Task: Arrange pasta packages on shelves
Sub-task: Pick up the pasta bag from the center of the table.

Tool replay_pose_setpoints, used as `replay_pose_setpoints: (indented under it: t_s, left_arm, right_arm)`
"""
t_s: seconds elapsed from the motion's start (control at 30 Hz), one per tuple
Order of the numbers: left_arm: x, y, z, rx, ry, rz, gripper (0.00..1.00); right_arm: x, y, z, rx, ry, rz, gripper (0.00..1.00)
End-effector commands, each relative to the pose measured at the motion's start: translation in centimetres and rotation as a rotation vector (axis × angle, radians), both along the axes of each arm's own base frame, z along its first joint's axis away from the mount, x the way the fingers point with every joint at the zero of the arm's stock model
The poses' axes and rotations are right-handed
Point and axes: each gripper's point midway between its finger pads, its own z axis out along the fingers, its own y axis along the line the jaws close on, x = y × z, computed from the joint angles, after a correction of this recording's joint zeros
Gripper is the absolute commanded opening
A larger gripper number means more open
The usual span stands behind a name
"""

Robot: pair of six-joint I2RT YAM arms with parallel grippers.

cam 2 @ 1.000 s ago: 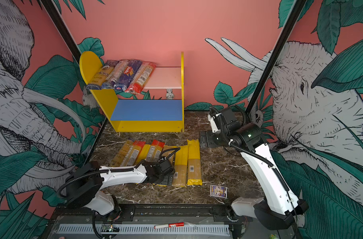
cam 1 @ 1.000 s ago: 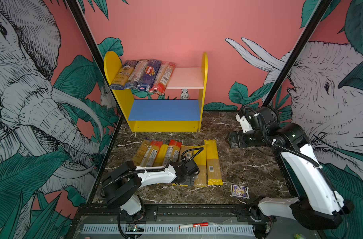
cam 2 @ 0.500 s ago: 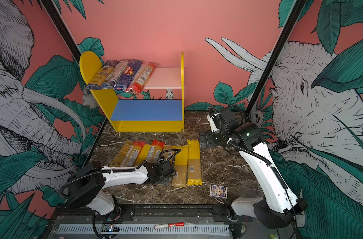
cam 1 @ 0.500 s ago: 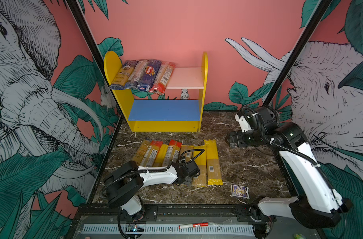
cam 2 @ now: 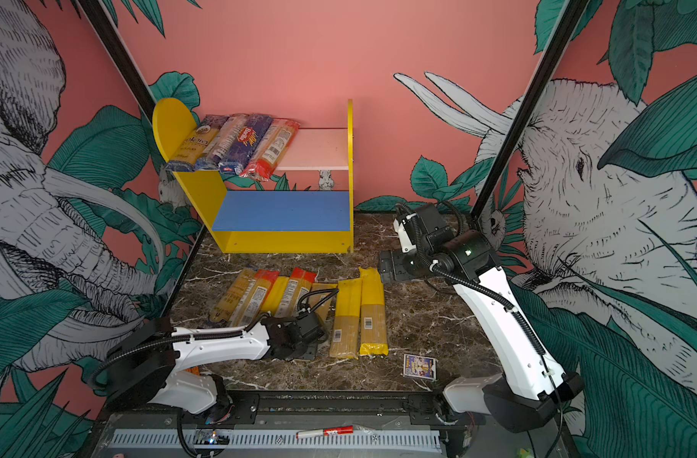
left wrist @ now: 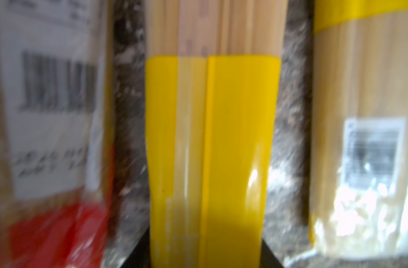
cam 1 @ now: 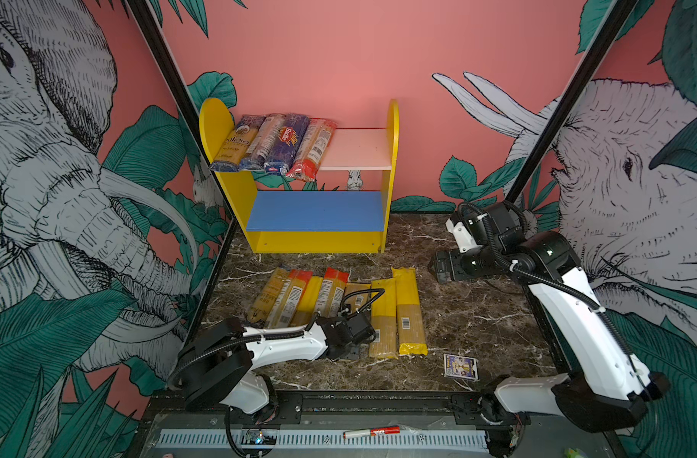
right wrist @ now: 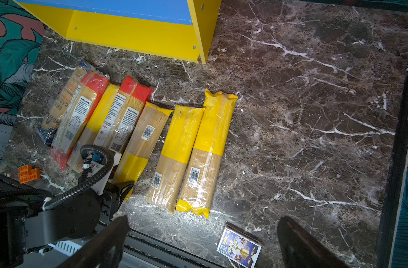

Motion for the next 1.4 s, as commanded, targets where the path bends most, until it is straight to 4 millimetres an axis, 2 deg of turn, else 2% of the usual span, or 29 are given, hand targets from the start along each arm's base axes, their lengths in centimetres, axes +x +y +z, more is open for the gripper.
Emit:
replay_pose_setpoints:
  t_s: [0.0,0.17,0.53,0.93,1.17,1.37]
  left_arm:
    - [-0.6,1.9,1.2,0.000,-0.016,0.011,0.00]
    - [0.1,1.8,2.2,-0.124,-0.068,0.040,0.00]
    - [0.8,1.8,1.8,-0.397,-0.101,0.118,0.00]
    - [2.2,0.8,6.2,-0.556,-0.228,0.083,0.00]
    - [3.2,1.3,6.9,-0.615,-0.270,0.116,0.00]
    - [3.9,0.6,8.3,-0.672,-0.307,0.110,0.00]
  right_arm:
    - [0.5,0.6,1.0,0.040,-0.024,0.005,0.99]
    - [0.9,1.0,1.2,0.051,-0.024,0.010,0.99]
    - [1.1,1.4,1.3,0.060,-0.016,0.016,0.99]
    - [1.5,2.1,1.5,0.082,-0.006,0.034,0.99]
    - [1.7,2.9,0.8,0.103,0.037,0.060,0.99]
    - [1.9,3.3,0.2,0.124,0.061,0.064,0.99]
